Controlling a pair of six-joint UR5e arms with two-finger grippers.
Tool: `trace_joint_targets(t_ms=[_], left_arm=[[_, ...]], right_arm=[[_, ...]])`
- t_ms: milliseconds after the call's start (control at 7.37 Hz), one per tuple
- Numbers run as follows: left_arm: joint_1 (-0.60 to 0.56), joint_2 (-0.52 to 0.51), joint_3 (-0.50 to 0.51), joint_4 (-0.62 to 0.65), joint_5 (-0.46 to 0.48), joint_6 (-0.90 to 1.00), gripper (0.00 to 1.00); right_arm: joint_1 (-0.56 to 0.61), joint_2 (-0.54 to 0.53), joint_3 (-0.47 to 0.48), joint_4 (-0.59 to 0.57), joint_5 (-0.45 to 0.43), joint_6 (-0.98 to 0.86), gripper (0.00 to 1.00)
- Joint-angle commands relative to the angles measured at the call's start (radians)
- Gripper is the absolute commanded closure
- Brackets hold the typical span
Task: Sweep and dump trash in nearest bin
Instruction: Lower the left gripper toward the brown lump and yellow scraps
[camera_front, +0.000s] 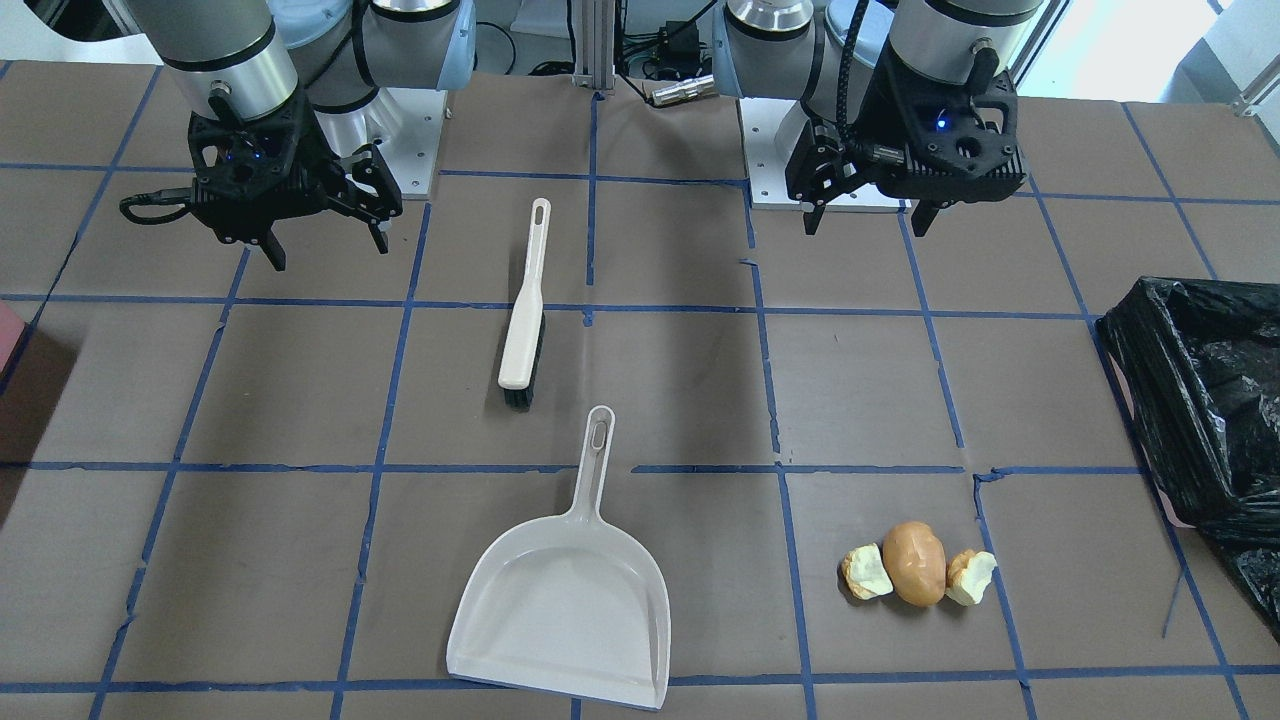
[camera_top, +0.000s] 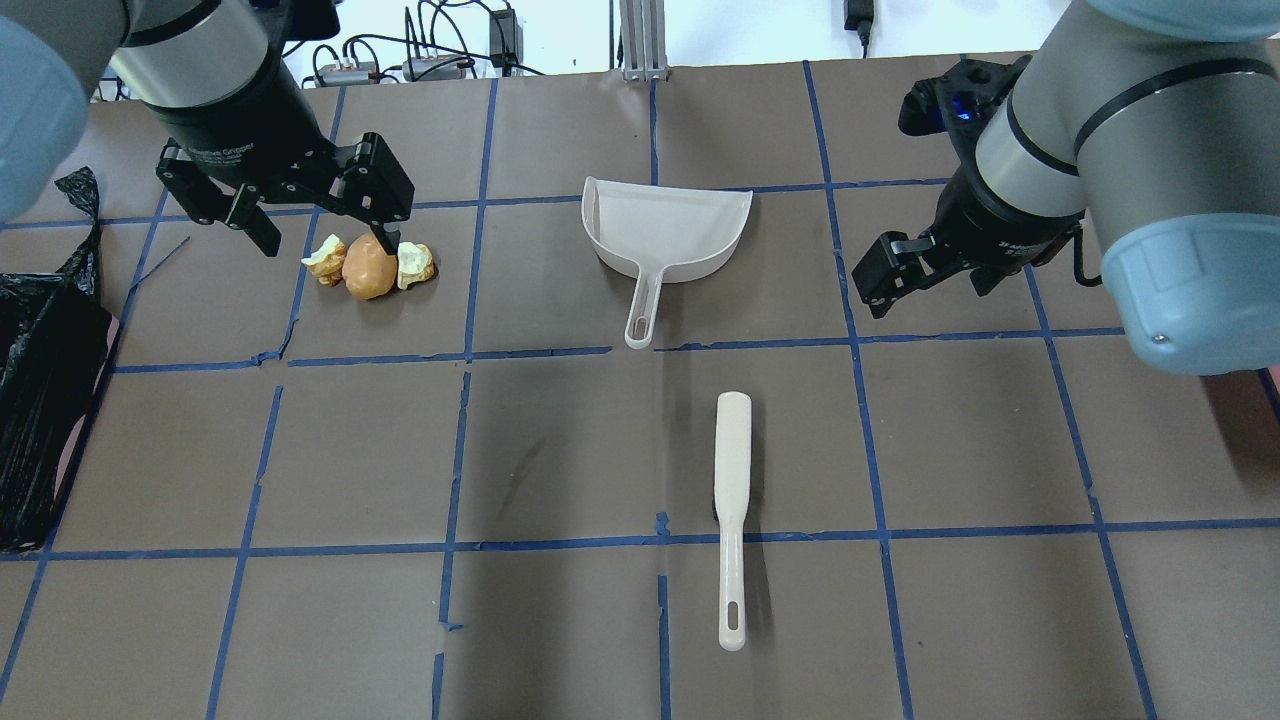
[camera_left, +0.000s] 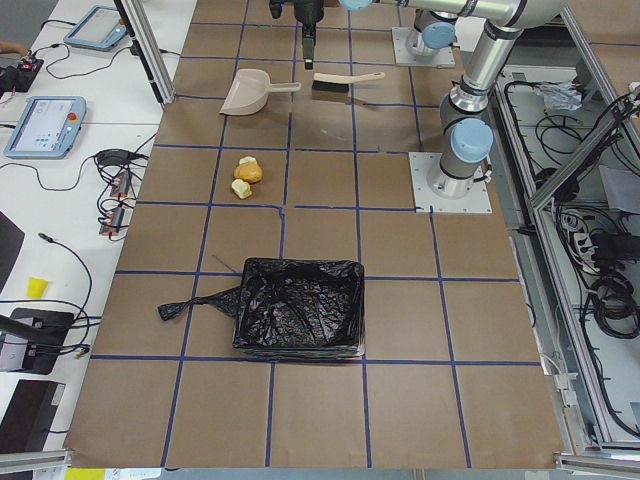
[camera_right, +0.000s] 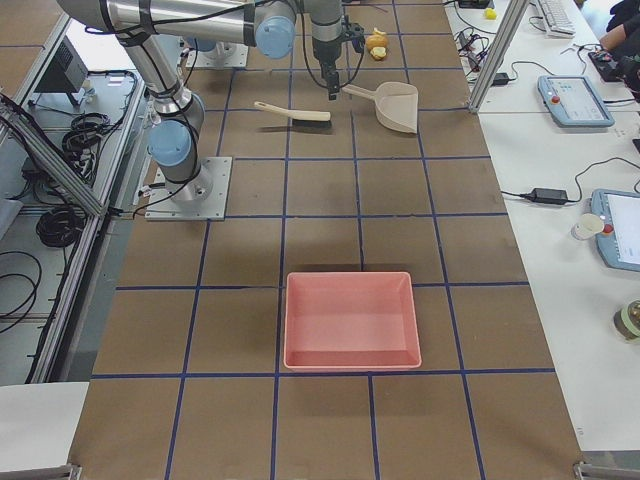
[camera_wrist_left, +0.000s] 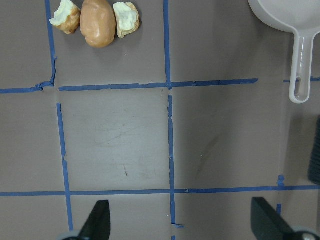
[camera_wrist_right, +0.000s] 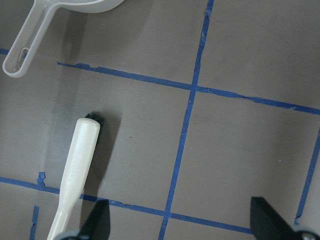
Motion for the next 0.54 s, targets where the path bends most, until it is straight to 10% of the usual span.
trace_joint_targets(t_ms=[0, 407], left_arm=[[0.001, -0.014, -0.001, 0.005, -0.006, -0.007, 0.0], [-0.017, -0.125, -0.034, 0.099, -0.226, 0.0, 0.0]], right_arm=[[0.002, -0.007, 0.005, 0.0, 0.003, 0.007, 0.0], [0.01, -0.08, 0.121, -0.015, 0.044, 0.165, 0.0]])
